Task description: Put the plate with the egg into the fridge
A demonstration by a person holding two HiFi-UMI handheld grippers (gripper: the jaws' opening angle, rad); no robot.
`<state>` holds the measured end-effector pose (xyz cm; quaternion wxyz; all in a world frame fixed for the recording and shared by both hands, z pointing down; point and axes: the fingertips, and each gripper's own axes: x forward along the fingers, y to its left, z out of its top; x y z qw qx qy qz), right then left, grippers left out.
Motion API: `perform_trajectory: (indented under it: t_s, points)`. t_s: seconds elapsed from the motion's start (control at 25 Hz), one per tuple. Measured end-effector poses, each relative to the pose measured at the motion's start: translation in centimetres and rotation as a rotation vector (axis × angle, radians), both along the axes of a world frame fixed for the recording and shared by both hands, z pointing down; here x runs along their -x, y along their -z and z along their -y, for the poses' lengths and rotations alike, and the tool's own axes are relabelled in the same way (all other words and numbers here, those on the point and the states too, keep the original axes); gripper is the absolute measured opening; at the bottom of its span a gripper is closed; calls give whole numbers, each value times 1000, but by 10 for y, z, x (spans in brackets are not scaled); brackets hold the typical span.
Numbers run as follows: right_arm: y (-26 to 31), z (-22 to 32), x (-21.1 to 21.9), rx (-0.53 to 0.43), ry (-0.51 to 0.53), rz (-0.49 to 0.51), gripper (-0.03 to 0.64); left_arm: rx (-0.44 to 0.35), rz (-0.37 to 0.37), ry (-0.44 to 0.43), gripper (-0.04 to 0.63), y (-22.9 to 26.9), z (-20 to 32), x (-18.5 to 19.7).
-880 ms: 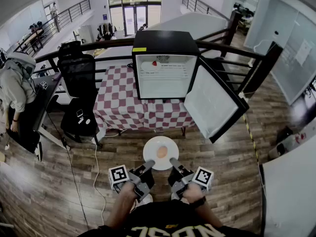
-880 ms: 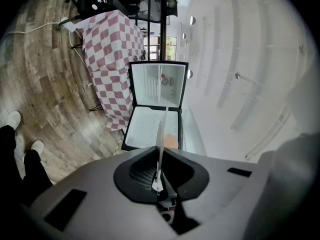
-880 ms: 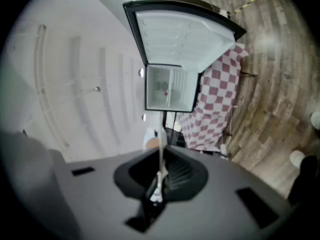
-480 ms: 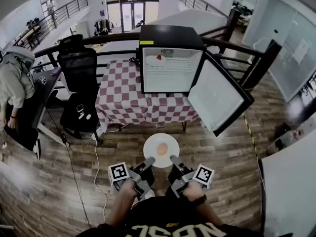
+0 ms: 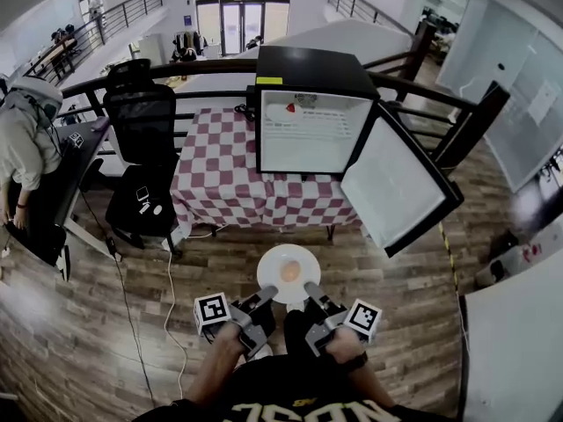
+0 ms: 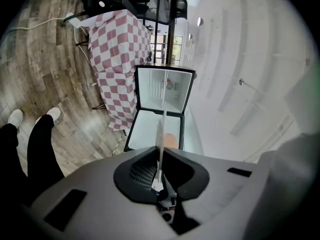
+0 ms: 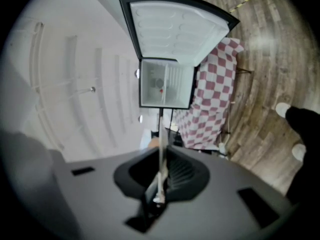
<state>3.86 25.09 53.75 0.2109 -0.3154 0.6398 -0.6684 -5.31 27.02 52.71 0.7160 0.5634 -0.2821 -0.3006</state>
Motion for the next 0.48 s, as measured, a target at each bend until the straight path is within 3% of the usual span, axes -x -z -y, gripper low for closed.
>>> perform_trajectory:
  t_s: [0.28, 0.36, 0.48]
  points:
    - [6, 90, 13, 22, 48, 77, 35, 35, 48, 94, 32, -2, 78, 12]
    - [12, 123, 12, 7, 72, 100, 35, 2, 84, 119, 32, -2, 111, 13]
    - [14, 166, 10, -18, 120, 106, 35, -39, 74, 168, 33, 2, 152, 10]
